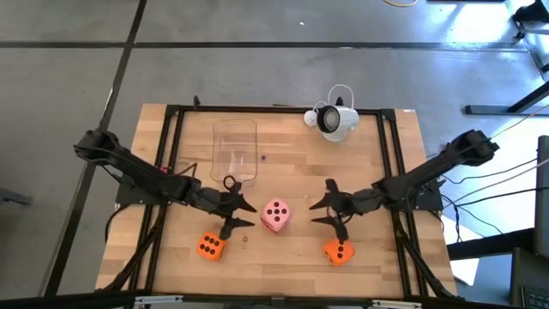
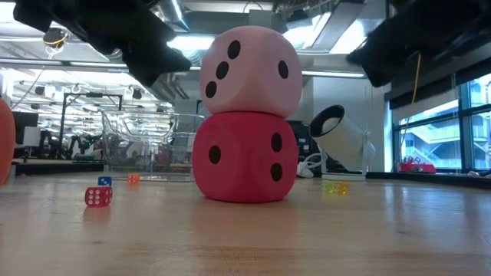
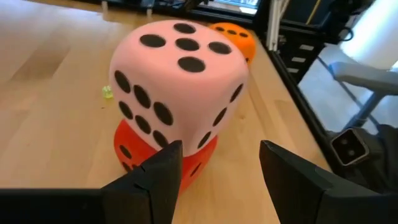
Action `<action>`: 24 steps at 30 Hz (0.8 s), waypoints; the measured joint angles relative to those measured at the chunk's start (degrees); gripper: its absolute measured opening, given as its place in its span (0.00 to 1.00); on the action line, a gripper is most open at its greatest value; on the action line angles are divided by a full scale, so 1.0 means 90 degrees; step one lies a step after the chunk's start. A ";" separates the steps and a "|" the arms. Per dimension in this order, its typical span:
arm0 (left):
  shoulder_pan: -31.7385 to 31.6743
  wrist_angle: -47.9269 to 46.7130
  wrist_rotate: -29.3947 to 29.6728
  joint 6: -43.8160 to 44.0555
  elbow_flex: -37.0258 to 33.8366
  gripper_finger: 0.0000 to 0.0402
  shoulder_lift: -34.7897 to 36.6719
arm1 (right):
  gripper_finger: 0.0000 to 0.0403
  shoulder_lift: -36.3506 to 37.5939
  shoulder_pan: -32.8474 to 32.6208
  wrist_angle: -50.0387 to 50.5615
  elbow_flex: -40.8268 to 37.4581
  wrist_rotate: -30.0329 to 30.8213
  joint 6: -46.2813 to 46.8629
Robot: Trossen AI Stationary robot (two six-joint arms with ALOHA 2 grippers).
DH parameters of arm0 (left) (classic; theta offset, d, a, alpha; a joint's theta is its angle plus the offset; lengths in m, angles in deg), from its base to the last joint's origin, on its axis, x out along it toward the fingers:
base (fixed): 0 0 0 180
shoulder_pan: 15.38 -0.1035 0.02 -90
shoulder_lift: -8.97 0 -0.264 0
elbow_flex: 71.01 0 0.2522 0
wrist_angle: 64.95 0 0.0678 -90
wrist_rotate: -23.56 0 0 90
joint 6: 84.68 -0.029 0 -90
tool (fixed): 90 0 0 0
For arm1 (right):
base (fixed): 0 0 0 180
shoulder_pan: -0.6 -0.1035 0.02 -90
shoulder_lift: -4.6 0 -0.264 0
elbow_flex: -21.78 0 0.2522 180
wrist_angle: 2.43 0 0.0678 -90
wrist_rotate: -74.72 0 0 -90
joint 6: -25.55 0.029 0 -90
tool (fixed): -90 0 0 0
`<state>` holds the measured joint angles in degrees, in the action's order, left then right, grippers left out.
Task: Pick & Place Dice
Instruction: Put the large pink die into the transparent bin
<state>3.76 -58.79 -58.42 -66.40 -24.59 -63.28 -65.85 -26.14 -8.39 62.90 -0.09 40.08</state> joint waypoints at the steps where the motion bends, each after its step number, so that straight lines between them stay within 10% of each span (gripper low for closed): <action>1: 0.0002 -0.0002 0.0031 0.0000 0.0000 0.52 -0.0011 | 0.45 -0.0079 0.0000 -0.0017 0.0000 0.0125 0.0002; 24: 0.0002 -0.0107 0.0377 -0.0056 0.0000 0.66 -0.0046 | 0.49 -0.1097 0.0000 -0.0622 0.0327 0.0886 0.0238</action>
<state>3.78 -59.75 -55.03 -66.90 -24.59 -63.70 -75.72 -26.14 -13.99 65.84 7.88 42.22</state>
